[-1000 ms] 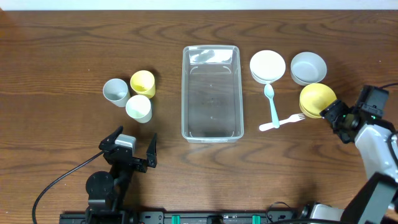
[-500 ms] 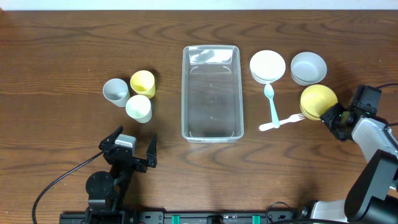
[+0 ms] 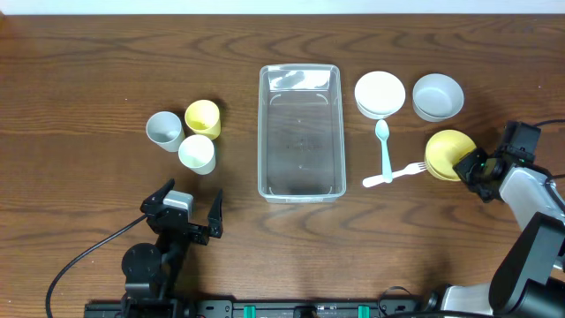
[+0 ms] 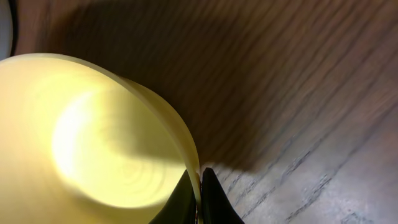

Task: Pack container
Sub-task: 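Carry the yellow bowl into the clear container and release it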

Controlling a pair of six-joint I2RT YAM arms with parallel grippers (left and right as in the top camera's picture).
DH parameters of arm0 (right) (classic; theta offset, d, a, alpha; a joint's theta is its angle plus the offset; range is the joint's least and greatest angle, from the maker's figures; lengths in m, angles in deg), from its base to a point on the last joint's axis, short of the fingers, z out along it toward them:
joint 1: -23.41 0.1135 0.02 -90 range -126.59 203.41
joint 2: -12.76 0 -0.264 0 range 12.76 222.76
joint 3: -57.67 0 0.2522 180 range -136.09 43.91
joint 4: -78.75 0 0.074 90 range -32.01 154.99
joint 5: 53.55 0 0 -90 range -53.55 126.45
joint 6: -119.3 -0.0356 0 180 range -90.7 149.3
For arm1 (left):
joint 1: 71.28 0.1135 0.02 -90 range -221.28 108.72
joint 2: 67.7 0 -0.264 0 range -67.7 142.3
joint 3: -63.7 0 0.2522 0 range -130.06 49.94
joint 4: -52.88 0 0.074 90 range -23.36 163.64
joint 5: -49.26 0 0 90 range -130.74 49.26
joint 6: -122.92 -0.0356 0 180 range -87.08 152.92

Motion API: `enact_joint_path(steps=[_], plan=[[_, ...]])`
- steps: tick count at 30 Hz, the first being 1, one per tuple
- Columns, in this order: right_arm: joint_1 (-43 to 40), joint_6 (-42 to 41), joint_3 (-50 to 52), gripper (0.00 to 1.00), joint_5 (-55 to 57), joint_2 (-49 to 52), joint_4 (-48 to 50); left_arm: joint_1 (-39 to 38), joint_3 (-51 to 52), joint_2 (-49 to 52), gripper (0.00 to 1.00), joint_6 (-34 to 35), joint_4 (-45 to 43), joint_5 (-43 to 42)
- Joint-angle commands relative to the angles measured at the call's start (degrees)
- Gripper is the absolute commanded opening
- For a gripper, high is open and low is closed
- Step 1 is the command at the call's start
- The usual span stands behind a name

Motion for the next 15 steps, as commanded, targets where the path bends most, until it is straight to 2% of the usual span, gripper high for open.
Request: enact_joint_path(steps=[1, 7, 15], plan=[[0.28, 0.24, 0.28, 0.01, -2.73, -0.50, -2.03, 0.28, 1.05, -0.33, 0.98, -0.79, 1.38, -0.63], [1.09, 2.60, 0.28, 0.01, -10.71, -6.14, -4.57, 0.28, 1.05, -0.33, 0.98, -0.79, 1.38, -0.63], [5.16, 6.45, 0.28, 0.01, -18.91, -23.80, -7.61, 0.28, 1.05, -0.33, 0.98, -0.79, 1.40, -0.63]])
